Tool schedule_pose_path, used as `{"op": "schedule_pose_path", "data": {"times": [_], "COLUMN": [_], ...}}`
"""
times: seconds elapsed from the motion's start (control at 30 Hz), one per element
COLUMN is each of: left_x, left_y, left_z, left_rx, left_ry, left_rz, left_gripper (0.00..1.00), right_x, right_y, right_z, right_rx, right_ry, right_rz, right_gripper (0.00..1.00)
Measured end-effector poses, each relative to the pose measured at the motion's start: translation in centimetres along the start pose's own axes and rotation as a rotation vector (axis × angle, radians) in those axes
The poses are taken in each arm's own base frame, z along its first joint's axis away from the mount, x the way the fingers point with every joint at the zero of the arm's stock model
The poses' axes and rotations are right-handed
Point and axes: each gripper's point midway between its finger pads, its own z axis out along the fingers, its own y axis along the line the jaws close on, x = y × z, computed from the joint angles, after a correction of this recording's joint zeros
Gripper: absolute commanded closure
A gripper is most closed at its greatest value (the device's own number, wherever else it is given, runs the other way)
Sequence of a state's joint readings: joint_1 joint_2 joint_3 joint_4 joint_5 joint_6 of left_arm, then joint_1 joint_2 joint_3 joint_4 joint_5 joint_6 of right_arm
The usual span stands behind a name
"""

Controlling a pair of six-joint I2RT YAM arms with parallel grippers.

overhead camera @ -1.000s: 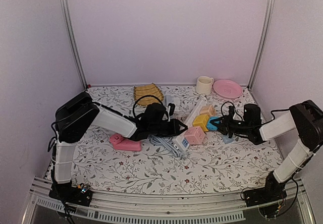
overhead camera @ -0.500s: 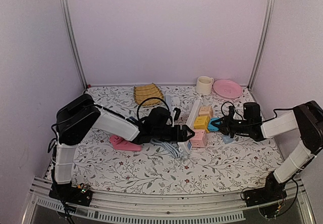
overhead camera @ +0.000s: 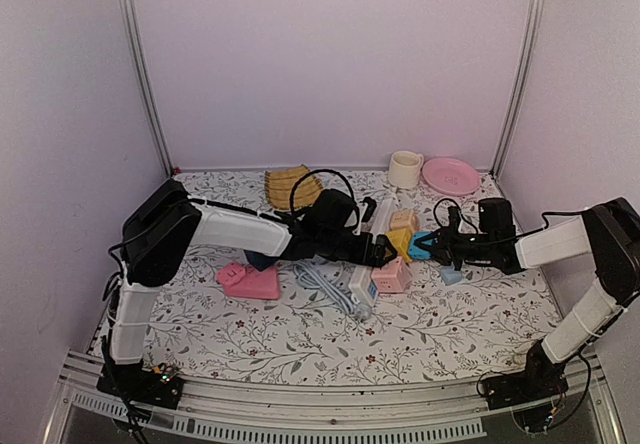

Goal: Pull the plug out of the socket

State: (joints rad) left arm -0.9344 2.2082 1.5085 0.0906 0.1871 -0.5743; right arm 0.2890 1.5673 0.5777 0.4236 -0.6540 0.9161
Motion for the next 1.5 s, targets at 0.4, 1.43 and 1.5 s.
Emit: {"op": "schedule_pose_path", "data": {"times": [0.4,1.43,1.5], "left_x": [-0.4,-1.6,-1.6], "left_y": [0.7,0.9,1.0], "left_z": [0.9,1.3,1.3], "left_rx": [0.043,0.100,0.103], "left_ry": [0.087,0.183,0.182], "left_rz": [-0.020,-0.110,-0.111], "left_gripper": [0.03,0.03,0.03], "right_x": [0.6,-0.1,-0.1], "right_y": [0.4,0.4,0.4], "right_z": [0.5,1.5,1.5], "right_rx": [-0.008,0.048,0.051], "right_ry": [0.028,0.007,0.005], "right_rz": [-0.007,-0.020,-0.022], "right_gripper": [0.96,0.97,0.97]}}
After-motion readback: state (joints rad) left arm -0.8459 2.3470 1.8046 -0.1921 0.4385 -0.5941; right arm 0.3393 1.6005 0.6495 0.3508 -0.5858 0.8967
